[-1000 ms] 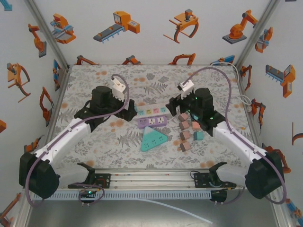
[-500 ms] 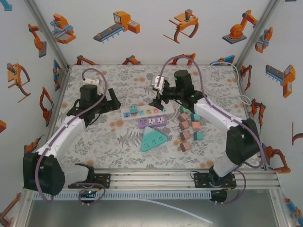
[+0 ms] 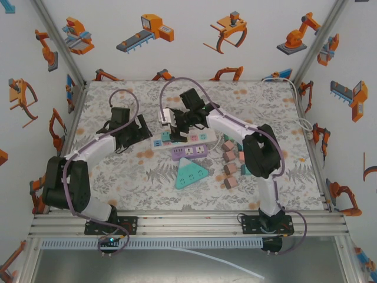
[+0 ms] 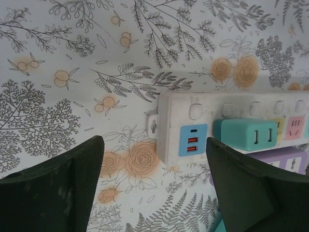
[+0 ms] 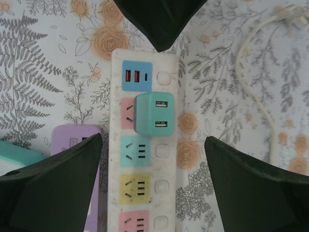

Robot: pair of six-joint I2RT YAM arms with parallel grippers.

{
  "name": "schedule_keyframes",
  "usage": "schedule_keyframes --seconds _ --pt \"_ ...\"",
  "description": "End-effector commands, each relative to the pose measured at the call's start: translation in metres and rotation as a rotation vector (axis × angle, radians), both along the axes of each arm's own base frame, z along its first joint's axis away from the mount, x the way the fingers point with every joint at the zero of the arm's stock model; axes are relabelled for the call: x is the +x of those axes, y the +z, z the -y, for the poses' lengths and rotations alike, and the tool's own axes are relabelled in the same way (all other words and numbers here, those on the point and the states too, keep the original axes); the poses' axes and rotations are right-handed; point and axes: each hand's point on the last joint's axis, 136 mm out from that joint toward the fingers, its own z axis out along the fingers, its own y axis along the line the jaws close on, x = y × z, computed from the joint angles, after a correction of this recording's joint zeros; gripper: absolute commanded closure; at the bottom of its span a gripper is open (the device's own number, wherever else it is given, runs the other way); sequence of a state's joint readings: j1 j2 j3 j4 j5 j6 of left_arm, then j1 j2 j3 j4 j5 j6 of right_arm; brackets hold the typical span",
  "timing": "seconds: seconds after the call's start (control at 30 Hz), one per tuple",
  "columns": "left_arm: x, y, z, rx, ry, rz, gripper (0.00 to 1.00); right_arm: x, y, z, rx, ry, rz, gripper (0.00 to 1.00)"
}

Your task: Pull the plug off the socket

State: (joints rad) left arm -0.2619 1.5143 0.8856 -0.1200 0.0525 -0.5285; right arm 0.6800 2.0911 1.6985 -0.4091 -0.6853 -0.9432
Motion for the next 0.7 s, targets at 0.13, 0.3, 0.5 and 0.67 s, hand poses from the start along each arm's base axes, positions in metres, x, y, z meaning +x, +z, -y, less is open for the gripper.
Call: schedule_keyframes --seconds 0.13,0.3,0.5,0.67 --pt "0.013 -0.008 0.015 -0.066 -0.028 -0.018 0.32 0.002 -0.015 -0.016 -0.001 0.039 -0.066 0.29" --pt "0.011 -0.018 0.021 -0.083 -0.055 -0.051 0.40 0.005 -0.021 -0.024 0.014 0.037 -0.110 0.38" --pt "0.012 -0.025 0.039 -0.131 -0.127 -0.079 0.45 0.007 -0.027 -0.029 0.021 0.041 -0.146 0.53" --pt "0.012 -0.032 0.048 -0.138 -0.164 -0.109 0.51 0.007 -0.028 -0.031 0.018 0.045 -0.161 0.60"
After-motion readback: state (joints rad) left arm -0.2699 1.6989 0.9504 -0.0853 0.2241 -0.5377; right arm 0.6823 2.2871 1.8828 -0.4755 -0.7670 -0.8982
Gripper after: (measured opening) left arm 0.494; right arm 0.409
